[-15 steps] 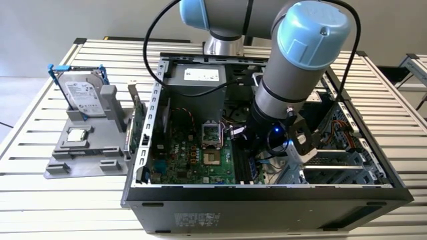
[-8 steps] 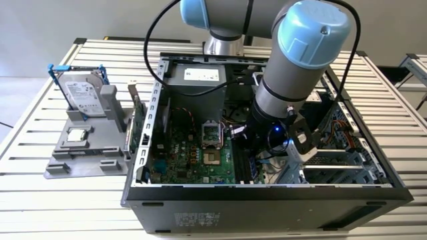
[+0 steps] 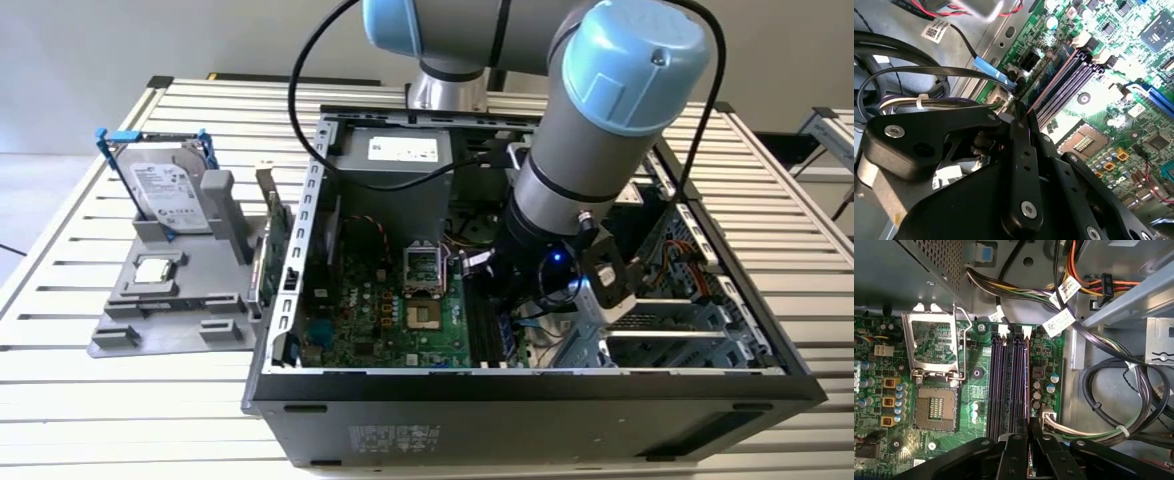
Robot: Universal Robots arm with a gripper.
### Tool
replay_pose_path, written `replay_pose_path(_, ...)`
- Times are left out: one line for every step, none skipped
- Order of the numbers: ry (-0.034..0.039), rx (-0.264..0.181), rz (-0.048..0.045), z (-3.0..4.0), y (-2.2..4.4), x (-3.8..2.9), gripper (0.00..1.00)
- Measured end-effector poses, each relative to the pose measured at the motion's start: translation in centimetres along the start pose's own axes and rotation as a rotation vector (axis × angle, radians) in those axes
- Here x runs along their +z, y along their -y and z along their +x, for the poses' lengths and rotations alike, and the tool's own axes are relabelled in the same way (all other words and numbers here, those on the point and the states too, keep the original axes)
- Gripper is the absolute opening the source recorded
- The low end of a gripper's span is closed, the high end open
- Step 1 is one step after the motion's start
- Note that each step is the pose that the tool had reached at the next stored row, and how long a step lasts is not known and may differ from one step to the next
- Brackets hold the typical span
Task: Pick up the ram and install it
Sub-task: 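Insert the ram into the slot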
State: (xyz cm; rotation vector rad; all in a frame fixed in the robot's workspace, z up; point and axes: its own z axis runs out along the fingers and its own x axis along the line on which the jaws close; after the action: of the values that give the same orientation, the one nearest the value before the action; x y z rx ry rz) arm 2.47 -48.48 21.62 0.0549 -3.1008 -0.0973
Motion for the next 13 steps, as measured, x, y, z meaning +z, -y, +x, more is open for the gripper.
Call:
replay_pose_path(-0.0015, 0.0, 0.0001, -0.01, 0.04, -0.05, 0.0)
replay_pose_path(-0.0031, 0.0, 0.0001, -0.02, 0.08, -0.11, 0.0)
replay_pose_path(-0.0046, 0.0, -0.0001, -0.03, 0.12, -0.17, 0.0)
replay_pose_path(-0.0064, 0.0, -0.0001, -0.03, 0.16, -0.26, 0.0)
replay_pose_path(-0.0083, 0.001, -0.0001, -0.04, 0.2, -0.35, 0.0)
replay_pose_path(-0.0097, 0.001, -0.0001, -0.03, 0.22, -0.45, 0.0)
replay_pose_path(-0.0107, 0.001, -0.0003, -0.02, 0.22, -0.53, 0.0)
replay_pose_path(-0.0109, 0.001, -0.0008, -0.03, 0.21, -0.55, 0.0)
replay_pose_path(-0.0109, 0.001, -0.0014, -0.03, 0.21, -0.55, 0.0)
replay_pose_path(-0.0109, 0.001, -0.0017, -0.03, 0.21, -0.55, 0.0)
replay_pose_path(-0.0108, 0.002, -0.0019, -0.03, 0.21, -0.56, 0.0)
replay_pose_path(-0.0108, 0.004, -0.0019, -0.03, 0.21, -0.56, 0.0)
replay_pose_path(-0.0106, 0.007, -0.002, -0.04, 0.2, -0.57, 0.0)
